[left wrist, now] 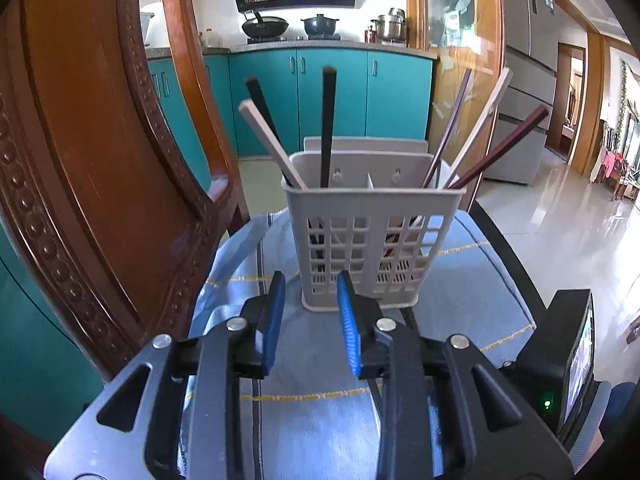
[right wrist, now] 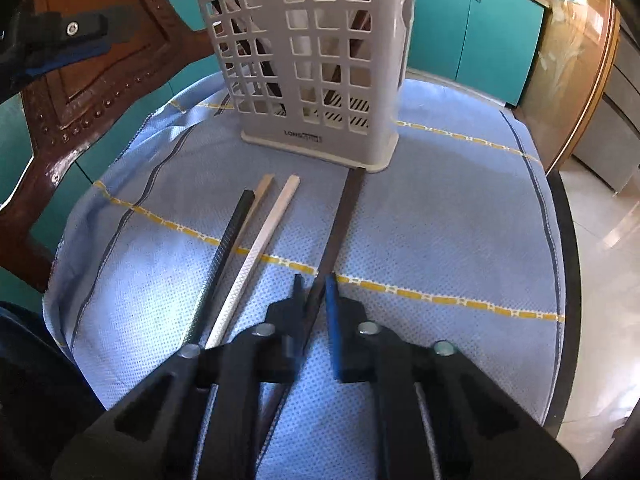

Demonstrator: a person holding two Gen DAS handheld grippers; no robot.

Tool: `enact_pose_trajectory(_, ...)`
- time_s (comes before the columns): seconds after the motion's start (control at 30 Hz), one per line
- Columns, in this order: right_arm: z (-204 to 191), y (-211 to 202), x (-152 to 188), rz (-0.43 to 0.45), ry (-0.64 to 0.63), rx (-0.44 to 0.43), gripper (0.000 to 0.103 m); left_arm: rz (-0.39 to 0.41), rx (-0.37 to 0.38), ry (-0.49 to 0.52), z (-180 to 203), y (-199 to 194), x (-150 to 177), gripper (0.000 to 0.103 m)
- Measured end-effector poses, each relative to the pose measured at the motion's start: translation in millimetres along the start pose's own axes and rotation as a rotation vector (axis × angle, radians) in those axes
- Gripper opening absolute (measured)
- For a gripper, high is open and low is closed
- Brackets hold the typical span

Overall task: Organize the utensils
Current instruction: 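Lower both tools to the remaining chopsticks and close each on one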

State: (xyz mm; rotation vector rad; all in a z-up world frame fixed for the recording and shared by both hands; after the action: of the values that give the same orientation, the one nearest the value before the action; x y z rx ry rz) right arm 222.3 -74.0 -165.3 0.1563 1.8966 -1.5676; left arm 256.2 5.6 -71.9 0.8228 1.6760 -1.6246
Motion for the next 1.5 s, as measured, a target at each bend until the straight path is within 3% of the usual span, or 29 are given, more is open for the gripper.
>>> enact_pose_trajectory(0.23, 27.8, -0.9, -4.0, -0.011, 0.137, 0.017, 0.007, -0.058, 0.017, 0.006, 2.5, 9.0, 14.6, 0.030)
enact_pose_trajectory(0.4, 42.3, -0.4, -1.9, -0.036, 0.225, -0.013, 0.008, -0.285, 0.205, -0.124, 8.4, 41.1, 49.5, 0.030)
enact_pose_trajectory(0.7, 47.7, -5.6, -5.5, -0.018, 0.239, 0.013, 0.009, -0.428, 0.197, -0.067, 29.5, 67.8, 88.6, 0.030)
enact_pose_trajectory(0.77, 48.1, -6.4, -6.5, -0.011, 0.236, 0.010, 0.009, -0.443, 0.208, -0.073, 31.5, 69.9, 93.2, 0.030)
enact_pose_trajectory(0.87, 43.3, -3.5, -8.9, 0.000, 0.202, 0.020, 0.011, -0.456, 0.211, -0.071, 34.7, 74.2, 97.9, 0.019)
enact_pose_trajectory(1.0, 32.0, 2.8, -17.2, 0.010, 0.133, 0.004, 0.029, -0.457, 0.219, -0.068, 39.6, 80.9, 98.6, 0.012)
enact_pose_trajectory(1.07, 27.9, 11.0, -22.6, 0.007, 0.113, 0.015, 0.029, -0.454, 0.224, -0.067, 41.5, 81.9, 99.5, 0.010)
enact_pose_trajectory(1.1, 28.9, 13.9, -23.8, 0.003, 0.115, 0.018, 0.029, -0.452, 0.226, -0.065, 44.6, 79.2, 97.8, 0.009)
enact_pose_trajectory(1.17, 29.7, 17.2, -25.2, 0.001, 0.126, 0.013, 0.011, -0.443, 0.229, -0.066, 43.6, 77.5, 96.1, 0.007)
enact_pose_trajectory(1.2, 29.7, 18.0, -24.2, -0.011, 0.129, 0.009, 0.009, -0.438, 0.231, -0.068, 46.1, 75.8, 93.1, 0.007)
enact_pose_trajectory(1.3, 32.1, 13.7, -20.4, -0.022, 0.177, -0.034, 0.007, -0.418, 0.230, -0.082, 38.5, 69.4, 87.2, 0.007)
enact_pose_trajectory(1.5, 43.4, -1.7, -12.3, -0.053, 0.201, -0.037, 0.007, -0.399, 0.201, -0.088, 21.3, 65.2, 79.7, 0.007)
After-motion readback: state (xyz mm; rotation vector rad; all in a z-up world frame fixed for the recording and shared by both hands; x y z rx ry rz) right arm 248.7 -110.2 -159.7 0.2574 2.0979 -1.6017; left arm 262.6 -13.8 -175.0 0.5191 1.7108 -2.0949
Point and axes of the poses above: each gripper's, at about its wrist camera, not at the fingertips, and y roughly the way its jaws point, z to its right, x to its underside, the point moved 7 cm from there along y, roughly the way its jaws point, and after that the axes turned 1 degree about x, right-handed, at the moved point
